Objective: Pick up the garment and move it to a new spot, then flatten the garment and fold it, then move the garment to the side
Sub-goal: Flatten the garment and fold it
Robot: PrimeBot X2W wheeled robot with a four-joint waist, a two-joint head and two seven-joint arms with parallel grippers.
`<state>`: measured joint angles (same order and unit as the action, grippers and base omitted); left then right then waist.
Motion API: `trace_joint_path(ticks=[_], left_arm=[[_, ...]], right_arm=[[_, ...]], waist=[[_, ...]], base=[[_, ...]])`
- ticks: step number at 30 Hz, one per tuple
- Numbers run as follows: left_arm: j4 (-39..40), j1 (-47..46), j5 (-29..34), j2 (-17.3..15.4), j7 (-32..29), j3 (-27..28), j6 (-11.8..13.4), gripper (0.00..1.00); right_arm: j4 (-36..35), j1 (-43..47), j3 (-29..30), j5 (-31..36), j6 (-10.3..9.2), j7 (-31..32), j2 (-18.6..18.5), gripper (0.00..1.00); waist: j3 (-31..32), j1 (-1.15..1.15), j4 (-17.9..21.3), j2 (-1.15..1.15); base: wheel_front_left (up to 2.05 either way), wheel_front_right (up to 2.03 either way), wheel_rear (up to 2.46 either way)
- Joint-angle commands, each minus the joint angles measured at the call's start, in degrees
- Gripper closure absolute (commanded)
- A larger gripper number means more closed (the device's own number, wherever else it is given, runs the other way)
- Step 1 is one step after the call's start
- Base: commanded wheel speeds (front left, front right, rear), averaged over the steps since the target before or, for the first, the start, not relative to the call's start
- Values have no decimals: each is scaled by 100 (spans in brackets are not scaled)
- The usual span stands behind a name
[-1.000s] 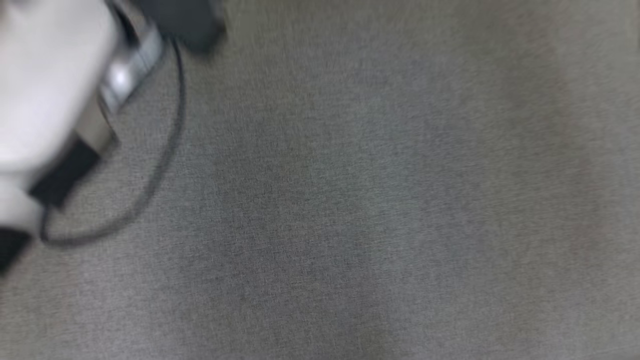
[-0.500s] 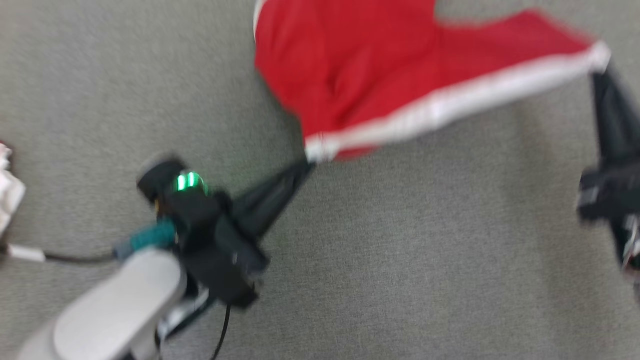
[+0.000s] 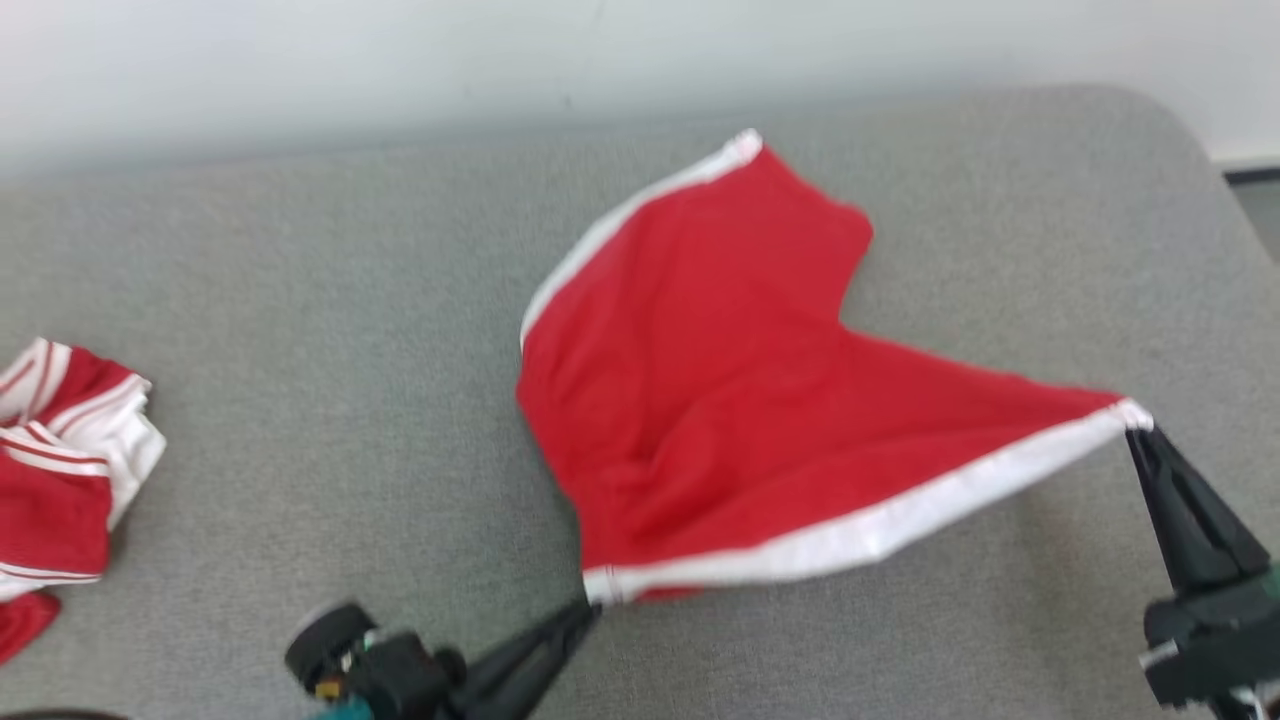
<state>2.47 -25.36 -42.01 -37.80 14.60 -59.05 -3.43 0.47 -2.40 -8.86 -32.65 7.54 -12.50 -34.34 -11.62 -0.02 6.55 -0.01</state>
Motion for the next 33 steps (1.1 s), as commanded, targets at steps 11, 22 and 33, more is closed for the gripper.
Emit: trace_joint_path(ticks=[11, 22, 33], left_arm=[[681, 559, -664, -90, -249, -8, 140, 100], [-234, 154, -1804, 1325, 15, 688, -263, 100], [-1255, -261, -2625, 2359, 57, 1553, -408, 100]], right_arm=[[-997, 1087, 709, 10, -11, 938, -108, 100], [-346, -313, 579, -138, -11, 1715, -301, 100], [1044, -2456, -290, -563, -11, 1922, -573, 100]], waist=[[322, 2, -376, 1], [-281, 2, -805, 1], [-821, 2, -1260, 1]], base=[[0, 0, 0], [0, 0, 0], [0, 0, 0]])
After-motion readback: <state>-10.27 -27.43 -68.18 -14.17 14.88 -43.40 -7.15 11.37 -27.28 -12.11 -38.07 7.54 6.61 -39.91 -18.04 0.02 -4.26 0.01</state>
